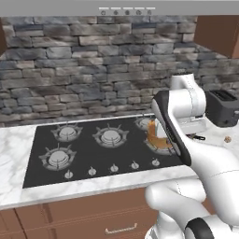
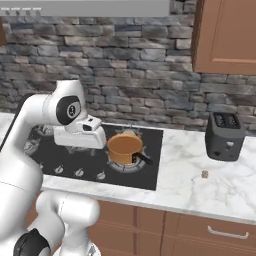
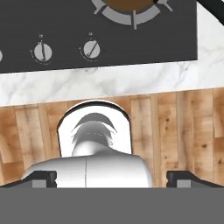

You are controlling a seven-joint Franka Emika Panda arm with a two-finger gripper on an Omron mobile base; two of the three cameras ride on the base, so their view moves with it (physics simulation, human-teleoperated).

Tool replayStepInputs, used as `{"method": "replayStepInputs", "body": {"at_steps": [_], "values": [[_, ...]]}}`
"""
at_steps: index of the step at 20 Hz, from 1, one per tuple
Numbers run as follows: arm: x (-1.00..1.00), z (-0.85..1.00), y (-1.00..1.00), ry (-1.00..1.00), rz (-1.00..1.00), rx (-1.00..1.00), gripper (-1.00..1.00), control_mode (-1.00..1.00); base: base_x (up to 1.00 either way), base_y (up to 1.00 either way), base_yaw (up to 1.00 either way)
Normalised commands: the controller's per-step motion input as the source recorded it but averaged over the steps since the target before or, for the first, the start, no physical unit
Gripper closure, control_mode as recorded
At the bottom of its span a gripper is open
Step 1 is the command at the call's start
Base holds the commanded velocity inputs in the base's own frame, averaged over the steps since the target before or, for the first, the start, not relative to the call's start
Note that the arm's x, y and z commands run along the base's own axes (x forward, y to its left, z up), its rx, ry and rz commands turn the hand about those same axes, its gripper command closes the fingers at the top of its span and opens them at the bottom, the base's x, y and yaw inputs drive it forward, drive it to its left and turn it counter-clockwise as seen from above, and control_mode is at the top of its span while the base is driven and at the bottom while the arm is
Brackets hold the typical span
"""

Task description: Pick up the sugar cube(s) and place them in the saucepan with hot chocolate.

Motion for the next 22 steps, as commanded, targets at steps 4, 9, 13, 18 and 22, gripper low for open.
{"method": "replayStepInputs", "body": {"at_steps": [4,9,13,18,22], "values": [[0.0,0.0,0.0,0.0,0.0,0.0,-1.0,1.0,0.0,-0.7,0.0],[0.0,0.0,0.0,0.0,0.0,0.0,-1.0,1.0,0.0,-0.66,0.0],[0.0,0.0,0.0,0.0,0.0,0.0,-1.0,1.0,0.0,-0.53,0.0],[0.0,0.0,0.0,0.0,0.0,0.0,-1.0,1.0,0.0,-0.45,0.0],[0.0,0.0,0.0,0.0,0.0,0.0,-1.0,1.0,0.0,-0.38,-0.03]]}}
